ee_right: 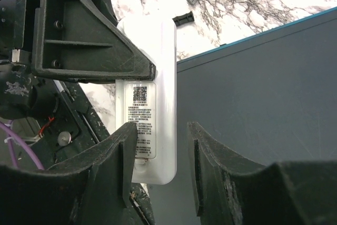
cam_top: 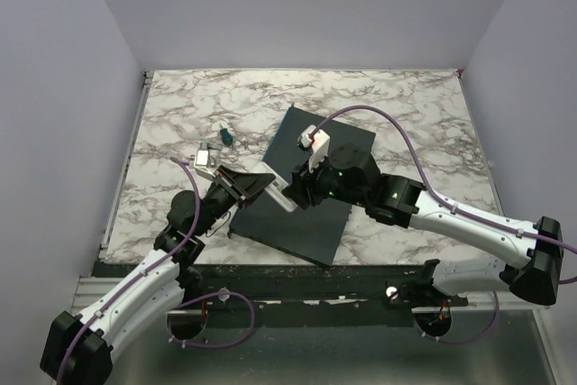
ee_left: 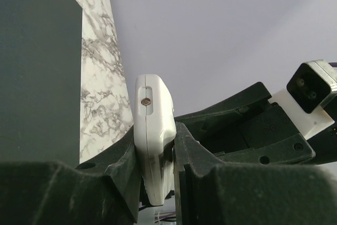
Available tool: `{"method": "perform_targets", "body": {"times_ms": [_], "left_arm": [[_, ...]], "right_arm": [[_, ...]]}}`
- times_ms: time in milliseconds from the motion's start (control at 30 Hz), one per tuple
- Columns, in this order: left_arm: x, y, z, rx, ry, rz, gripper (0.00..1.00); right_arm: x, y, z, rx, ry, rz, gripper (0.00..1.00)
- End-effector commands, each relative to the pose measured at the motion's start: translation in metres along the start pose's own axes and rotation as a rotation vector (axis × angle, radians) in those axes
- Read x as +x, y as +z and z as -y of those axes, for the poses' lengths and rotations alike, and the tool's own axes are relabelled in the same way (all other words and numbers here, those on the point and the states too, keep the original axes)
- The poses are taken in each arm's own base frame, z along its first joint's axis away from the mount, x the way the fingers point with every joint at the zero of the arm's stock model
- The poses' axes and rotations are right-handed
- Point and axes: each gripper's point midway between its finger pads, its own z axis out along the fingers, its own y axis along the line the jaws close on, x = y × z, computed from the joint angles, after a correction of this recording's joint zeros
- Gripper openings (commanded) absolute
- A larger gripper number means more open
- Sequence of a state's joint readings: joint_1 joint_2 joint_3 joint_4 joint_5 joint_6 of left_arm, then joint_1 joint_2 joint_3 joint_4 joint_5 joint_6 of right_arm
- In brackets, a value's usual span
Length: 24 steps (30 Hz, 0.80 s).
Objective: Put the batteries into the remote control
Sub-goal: Load the battery cover into the remote control.
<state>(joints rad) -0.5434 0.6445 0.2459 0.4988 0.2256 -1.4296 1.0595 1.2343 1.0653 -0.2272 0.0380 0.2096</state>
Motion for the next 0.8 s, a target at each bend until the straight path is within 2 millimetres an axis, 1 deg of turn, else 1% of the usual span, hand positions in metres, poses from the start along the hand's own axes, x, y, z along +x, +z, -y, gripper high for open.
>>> {"method": "perform_targets", "body": {"times_ms": [0, 67, 100, 167, 233, 333, 400, 467, 500, 567, 633, 667, 767], "left_arm": [[-0.003, -0.006, 0.044, 0.158, -0.004, 0.005, 0.02], [-0.003, -0.008, 0.048, 0.174, -0.001, 0.008, 0.02], [-0.004, -0.008, 0.049, 0.18, 0.002, 0.011, 0.02], [-0.005, -0.009, 0.051, 0.188, 0.013, 0.015, 0.02], [-0.005, -0.009, 0.051, 0.188, 0.024, 0.015, 0.02], [-0.003, -0.009, 0.046, 0.182, 0.035, 0.012, 0.02], [-0.002, -0.011, 0.042, 0.188, 0.034, 0.01, 0.02], [0.0, -0.012, 0.038, 0.183, 0.035, 0.006, 0.02], [0.0, -0.013, 0.037, 0.183, 0.036, 0.006, 0.02], [0.001, -0.013, 0.037, 0.19, 0.039, 0.006, 0.02], [0.001, -0.014, 0.041, 0.213, 0.052, 0.005, 0.02], [0.001, -0.014, 0.043, 0.224, 0.06, 0.003, 0.02], [0.002, -0.014, 0.052, 0.264, 0.081, -0.007, 0.02]], "right_arm": [[0.016, 0.002, 0.009, 0.048, -0.025, -0.054, 0.5], [0.019, 0.0, 0.012, 0.059, -0.024, -0.056, 0.51], [0.021, -0.001, 0.013, 0.062, -0.022, -0.055, 0.53], [0.022, -0.003, 0.013, 0.061, -0.012, -0.047, 0.64], [0.018, -0.007, 0.01, 0.05, 0.004, -0.018, 0.7], [-0.004, -0.017, 0.005, 0.029, 0.028, 0.062, 0.77], [-0.025, -0.027, 0.002, 0.019, 0.047, 0.132, 0.83], [-0.047, -0.04, -0.005, -0.012, 0.068, 0.214, 0.92], [-0.055, -0.046, -0.009, -0.031, 0.078, 0.248, 0.99], [-0.066, -0.058, -0.013, -0.059, 0.105, 0.305, 1.0], [-0.066, -0.064, -0.012, -0.056, 0.149, 0.326, 1.0], [-0.062, -0.064, -0.009, -0.043, 0.17, 0.322, 1.0], [-0.042, -0.06, -0.014, -0.074, 0.233, 0.27, 1.0]]}}
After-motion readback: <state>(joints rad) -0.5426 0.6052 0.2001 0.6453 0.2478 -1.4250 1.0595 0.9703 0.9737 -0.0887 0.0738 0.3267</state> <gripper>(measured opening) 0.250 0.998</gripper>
